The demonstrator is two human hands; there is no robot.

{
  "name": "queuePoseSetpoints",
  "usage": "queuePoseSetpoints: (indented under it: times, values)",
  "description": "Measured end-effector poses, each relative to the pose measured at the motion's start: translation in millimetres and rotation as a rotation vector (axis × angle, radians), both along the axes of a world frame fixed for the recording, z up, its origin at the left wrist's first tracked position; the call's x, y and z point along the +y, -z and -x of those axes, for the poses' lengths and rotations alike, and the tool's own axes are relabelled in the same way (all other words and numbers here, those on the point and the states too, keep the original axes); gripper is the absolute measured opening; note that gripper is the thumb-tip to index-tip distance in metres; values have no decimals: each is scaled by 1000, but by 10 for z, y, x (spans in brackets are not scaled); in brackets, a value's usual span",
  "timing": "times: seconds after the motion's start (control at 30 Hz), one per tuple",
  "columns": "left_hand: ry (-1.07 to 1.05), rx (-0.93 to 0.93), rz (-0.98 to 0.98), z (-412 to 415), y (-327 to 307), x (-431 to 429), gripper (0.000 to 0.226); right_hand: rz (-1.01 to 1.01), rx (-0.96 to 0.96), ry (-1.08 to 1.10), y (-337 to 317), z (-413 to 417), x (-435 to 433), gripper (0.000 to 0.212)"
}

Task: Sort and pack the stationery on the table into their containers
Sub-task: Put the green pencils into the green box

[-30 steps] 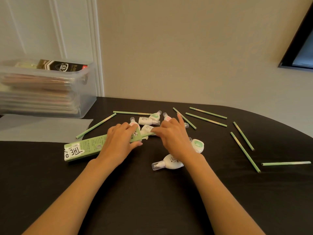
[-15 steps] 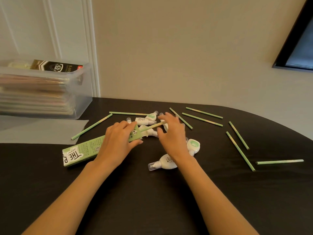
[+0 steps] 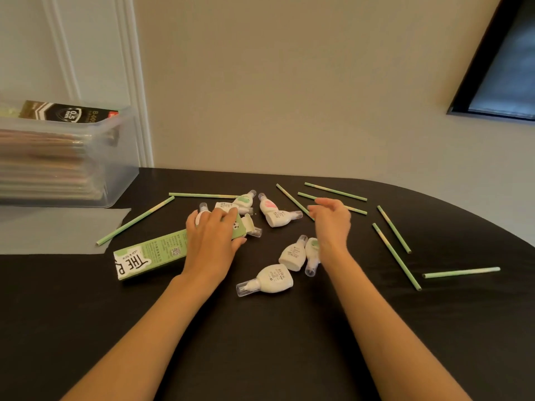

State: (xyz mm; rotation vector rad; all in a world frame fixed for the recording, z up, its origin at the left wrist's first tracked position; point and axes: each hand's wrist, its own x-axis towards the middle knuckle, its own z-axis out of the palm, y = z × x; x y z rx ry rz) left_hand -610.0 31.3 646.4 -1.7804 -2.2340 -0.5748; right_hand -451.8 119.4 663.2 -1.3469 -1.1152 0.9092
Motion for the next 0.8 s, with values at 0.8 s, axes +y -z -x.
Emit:
queuePoseSetpoints:
  times: [0.8]
  values:
    - [49,31,48,-73,148,279,60,176,-1144,-287,-49,-161,656,29]
